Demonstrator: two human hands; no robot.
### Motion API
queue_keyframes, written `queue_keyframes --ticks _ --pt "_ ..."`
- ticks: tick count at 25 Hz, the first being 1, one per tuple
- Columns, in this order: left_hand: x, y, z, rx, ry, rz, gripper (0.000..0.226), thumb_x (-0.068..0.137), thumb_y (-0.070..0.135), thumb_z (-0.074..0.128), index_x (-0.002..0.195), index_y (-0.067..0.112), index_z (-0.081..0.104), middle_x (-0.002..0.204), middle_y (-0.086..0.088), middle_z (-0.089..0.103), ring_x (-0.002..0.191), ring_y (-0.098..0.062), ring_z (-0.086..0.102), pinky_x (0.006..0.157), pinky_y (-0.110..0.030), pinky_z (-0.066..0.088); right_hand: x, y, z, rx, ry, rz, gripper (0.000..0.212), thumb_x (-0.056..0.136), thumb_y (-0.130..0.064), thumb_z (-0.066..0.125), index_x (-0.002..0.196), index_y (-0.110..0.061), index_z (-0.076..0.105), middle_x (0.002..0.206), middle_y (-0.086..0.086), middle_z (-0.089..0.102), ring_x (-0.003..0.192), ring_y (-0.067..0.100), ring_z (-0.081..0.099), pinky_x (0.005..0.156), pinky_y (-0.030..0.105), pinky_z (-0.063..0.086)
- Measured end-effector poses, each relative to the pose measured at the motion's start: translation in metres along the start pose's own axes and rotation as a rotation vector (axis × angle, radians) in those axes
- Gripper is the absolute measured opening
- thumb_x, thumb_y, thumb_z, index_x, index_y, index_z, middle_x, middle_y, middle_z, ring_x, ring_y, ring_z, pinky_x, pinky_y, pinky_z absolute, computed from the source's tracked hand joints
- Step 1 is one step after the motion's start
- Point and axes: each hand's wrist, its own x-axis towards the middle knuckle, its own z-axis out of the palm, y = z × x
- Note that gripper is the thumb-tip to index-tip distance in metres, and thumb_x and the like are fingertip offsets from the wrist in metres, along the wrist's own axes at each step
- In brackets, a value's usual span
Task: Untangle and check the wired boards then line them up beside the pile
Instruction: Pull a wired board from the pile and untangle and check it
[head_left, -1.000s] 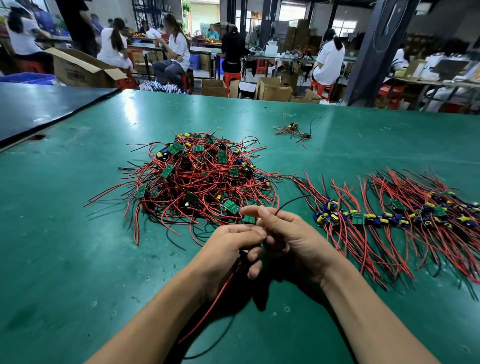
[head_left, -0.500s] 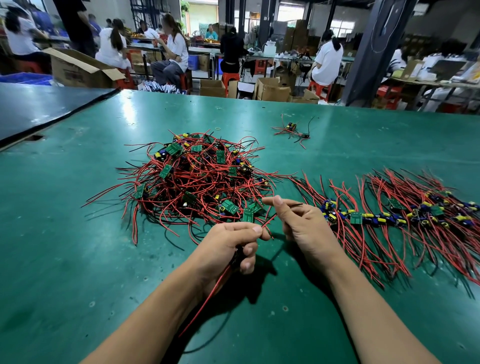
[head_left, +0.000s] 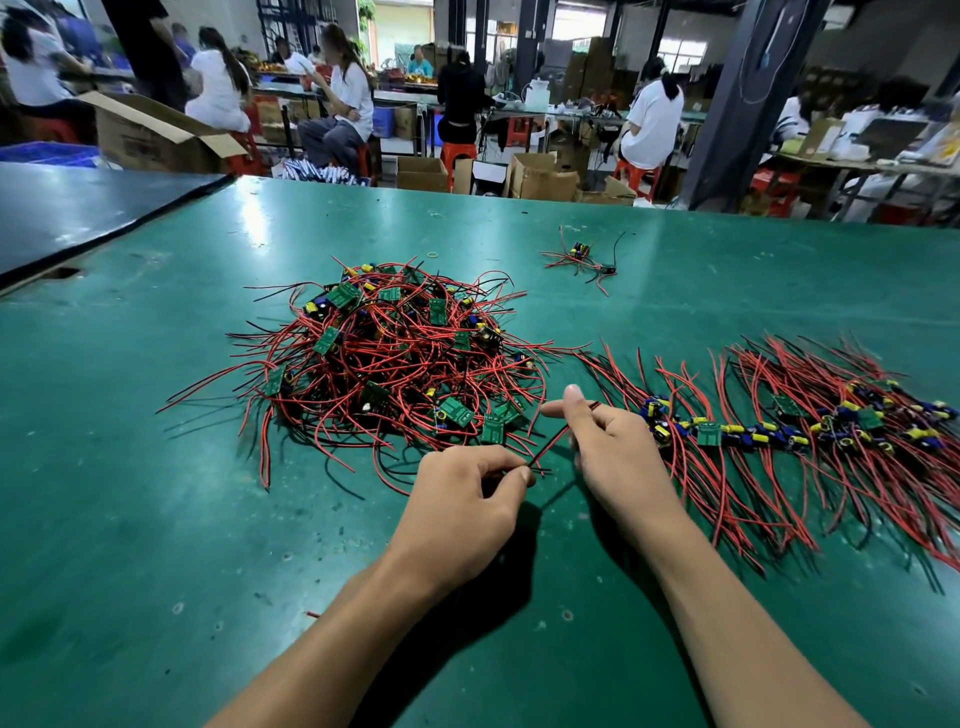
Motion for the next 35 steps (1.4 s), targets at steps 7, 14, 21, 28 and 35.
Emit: queue_keyframes --ticks 7,14,21,28,35 --pt "0.005 -0.006 -0.007 -0.152 -0.025 -0.101 0.015 0.091 0.014 0.064 0.083 0.014 0.077 0.052 0.017 0.060 0.048 0.005 0.047 0.050 -0.013 0.036 -0.020 -0.011 0.016 0.518 -0.507 0.226 0.032 0.088 -0.034 0.071 0.102 -0.006 0.077 0.093 0.023 0.074 0.080 0.026 0.068 0.074 0.033 0.055" --pt "0.003 -0.003 -0.007 -0.160 -0.058 -0.118 0.016 0.089 0.015 0.067 0.075 0.015 0.075 0.053 0.012 0.059 0.049 0.001 0.044 0.052 -0.016 0.035 -0.007 -0.005 0.006 -0.005 -0.275 0.068 0.034 0.102 -0.042 0.054 0.092 -0.019 0.077 0.051 -0.014 0.056 0.050 0.004 0.045 0.053 0.026 0.033" --pt "0.001 -0.002 -0.008 -0.165 -0.121 -0.146 0.016 0.092 0.019 0.064 0.081 0.014 0.075 0.043 0.015 0.050 0.042 0.002 0.039 0.046 -0.014 0.031 0.004 0.005 -0.002 -0.002 -0.122 0.071 0.030 0.103 -0.037 0.052 0.098 -0.019 0.075 0.053 0.004 0.041 0.047 0.017 0.033 0.051 0.029 0.027" --pt "0.004 -0.001 -0.010 -0.221 -0.164 -0.187 0.017 0.092 0.019 0.064 0.080 0.015 0.074 0.047 0.006 0.047 0.042 -0.011 0.039 0.047 -0.023 0.033 0.000 0.007 0.003 -0.194 0.227 -0.331 0.021 0.096 -0.030 0.067 0.094 -0.014 0.080 0.085 -0.013 0.071 0.084 0.003 0.067 0.078 0.010 0.045" --pt "0.004 -0.002 -0.013 -0.286 -0.213 -0.232 0.018 0.094 0.019 0.062 0.081 0.014 0.073 0.049 0.000 0.052 0.040 -0.017 0.044 0.045 -0.021 0.036 0.003 0.007 0.000 -0.108 0.169 -0.124 0.046 0.103 -0.048 0.045 0.076 -0.028 0.076 0.062 -0.007 0.059 0.053 0.004 0.051 0.061 0.028 0.042"
